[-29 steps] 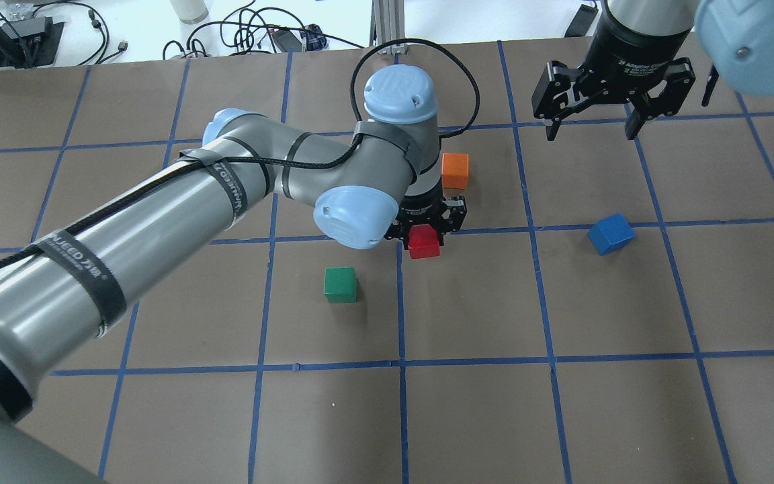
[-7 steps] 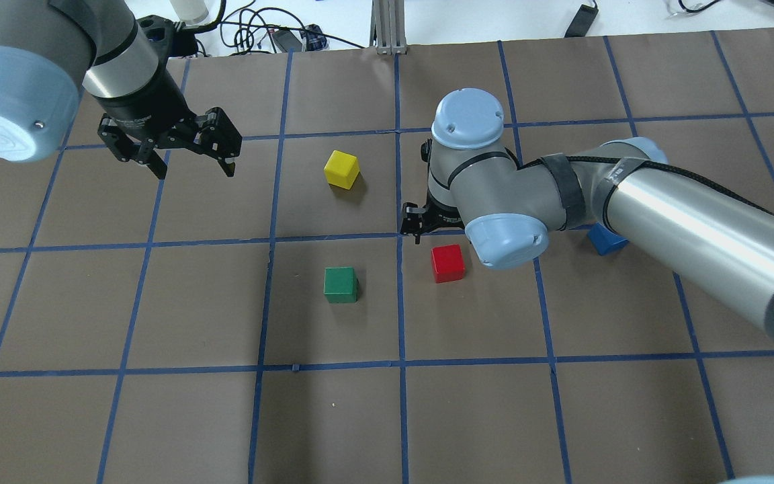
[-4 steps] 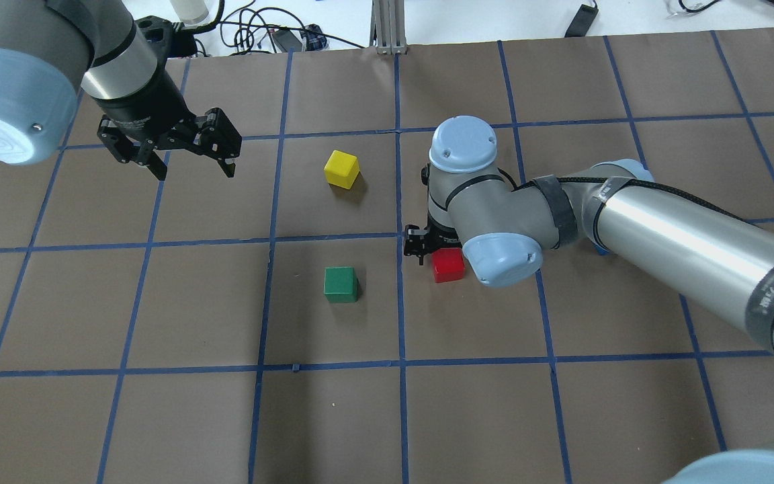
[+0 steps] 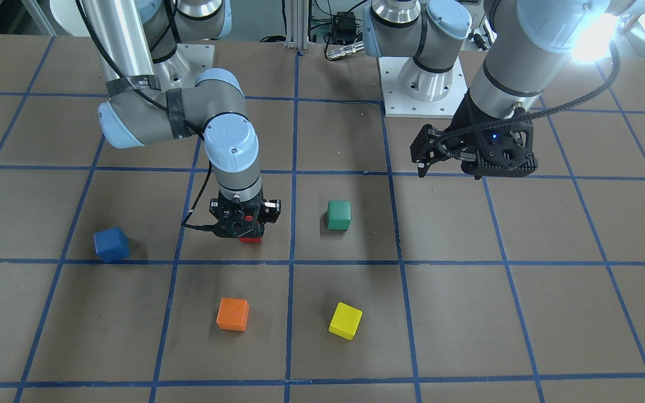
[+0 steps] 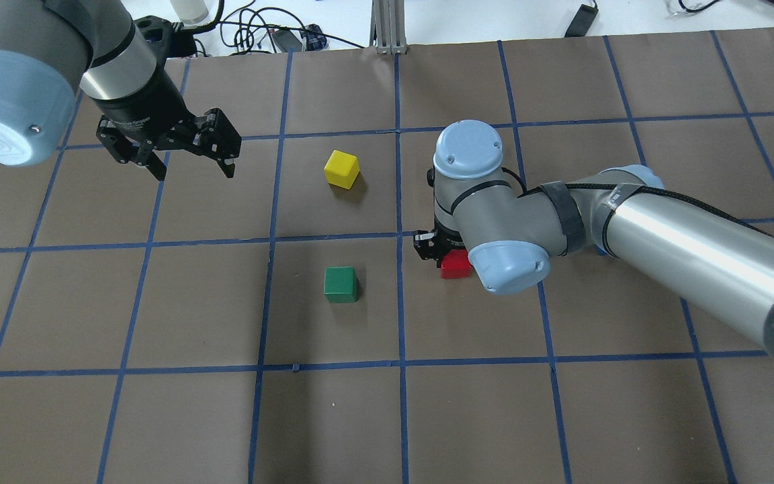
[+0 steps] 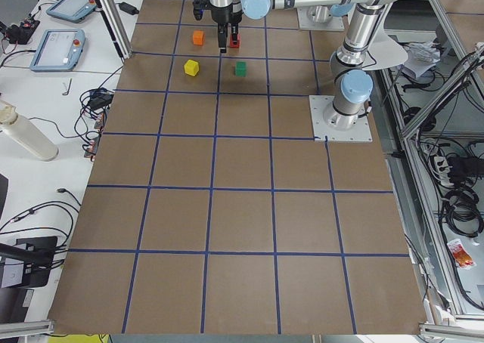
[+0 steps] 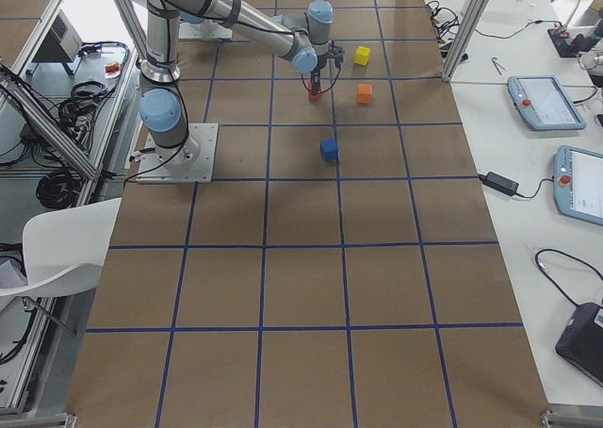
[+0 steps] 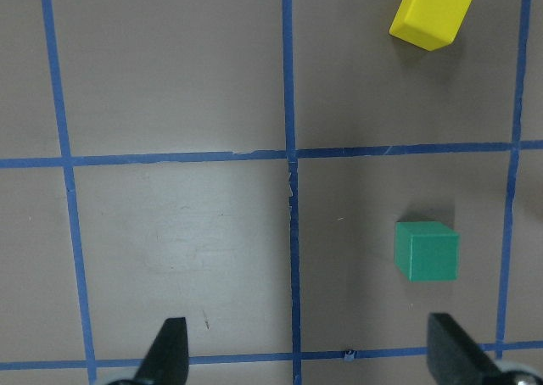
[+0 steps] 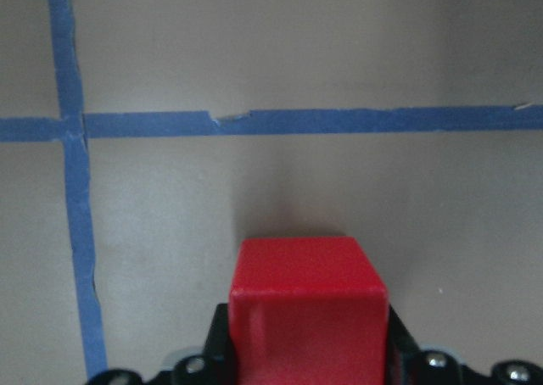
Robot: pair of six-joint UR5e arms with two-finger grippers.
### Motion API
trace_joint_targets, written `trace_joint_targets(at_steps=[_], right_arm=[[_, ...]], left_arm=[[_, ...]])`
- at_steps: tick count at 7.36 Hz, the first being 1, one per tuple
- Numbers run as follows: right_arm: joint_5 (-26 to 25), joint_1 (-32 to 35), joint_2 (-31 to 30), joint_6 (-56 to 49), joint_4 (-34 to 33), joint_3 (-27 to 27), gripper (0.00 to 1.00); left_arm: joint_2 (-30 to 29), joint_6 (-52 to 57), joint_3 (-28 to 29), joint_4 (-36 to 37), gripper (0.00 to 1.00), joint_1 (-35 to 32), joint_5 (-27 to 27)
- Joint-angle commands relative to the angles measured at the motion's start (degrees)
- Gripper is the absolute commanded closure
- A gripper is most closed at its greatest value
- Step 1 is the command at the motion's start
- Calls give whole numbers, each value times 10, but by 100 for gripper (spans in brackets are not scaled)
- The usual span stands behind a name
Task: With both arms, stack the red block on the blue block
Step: 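Carry the red cube with the right gripper over the blue cube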
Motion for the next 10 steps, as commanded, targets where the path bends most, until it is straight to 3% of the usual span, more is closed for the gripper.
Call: trace_joint_targets(at_steps=[1,3,5,6,10], right_arm=[[-26,-41,-54,-43,48,-5,100],[-28,-128,-109,-179,83,-5,100],[-30,-258,-115,-358,89,-5,100],[-31,-292,-112,-445,85,-4,100],[-20,-299,-70,-532,81,-6,100]], left_arm=[[0,0,-2,0,0,-1,0],[0,0,-2,0,0,-1,-1],[-1,-1,-2,0,0,-1,-1],[-2,-2,-2,0,0,-1,-1],[0,-4,-2,0,0,-1,-1]])
